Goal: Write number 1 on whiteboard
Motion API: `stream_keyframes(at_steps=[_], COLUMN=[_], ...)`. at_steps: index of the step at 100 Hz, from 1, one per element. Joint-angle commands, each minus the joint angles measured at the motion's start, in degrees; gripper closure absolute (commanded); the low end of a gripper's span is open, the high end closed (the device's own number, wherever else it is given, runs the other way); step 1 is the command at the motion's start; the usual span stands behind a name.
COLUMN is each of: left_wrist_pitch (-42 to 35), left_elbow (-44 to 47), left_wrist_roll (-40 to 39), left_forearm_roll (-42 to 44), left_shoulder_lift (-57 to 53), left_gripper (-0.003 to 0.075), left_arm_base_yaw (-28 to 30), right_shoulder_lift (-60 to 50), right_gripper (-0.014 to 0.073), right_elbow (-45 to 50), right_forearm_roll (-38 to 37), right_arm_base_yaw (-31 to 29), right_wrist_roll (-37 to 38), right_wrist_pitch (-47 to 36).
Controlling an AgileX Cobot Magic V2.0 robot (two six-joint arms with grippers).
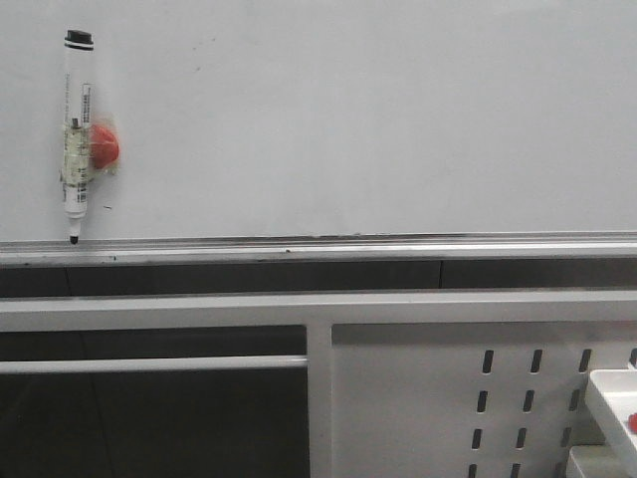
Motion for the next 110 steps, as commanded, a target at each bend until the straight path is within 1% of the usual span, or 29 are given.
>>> stream_keyframes(at_steps=[1,101,110], left_wrist_pitch=[-3.39,-3.39,-3.39], left_elbow=[2.0,2.0,2.0], left_wrist_roll=[-0.79,-0.79,-0.79], left_forearm_roll=[-0.22,-0.22,-0.22], left_shoulder_lift=[-1.31,-1.31,-1.31], left_gripper=[0.074,0.074,0.074], left_arm_base_yaw=[0.16,0.16,0.16], right_shoulder_lift=[-1.11,-1.11,-1.11], right_gripper=[0.0645,0.0645,0.0645], right_elbow=[0.85,0.85,0.85], right_forearm_roll=[-0.19,-0.73,-5.5], right_arm_base_yaw=[-0.18,-0.18,-0.18], right_wrist_roll=[-0.23,-0.23,-0.23], right_wrist_pitch=[-2.11,-0.71,-1.11])
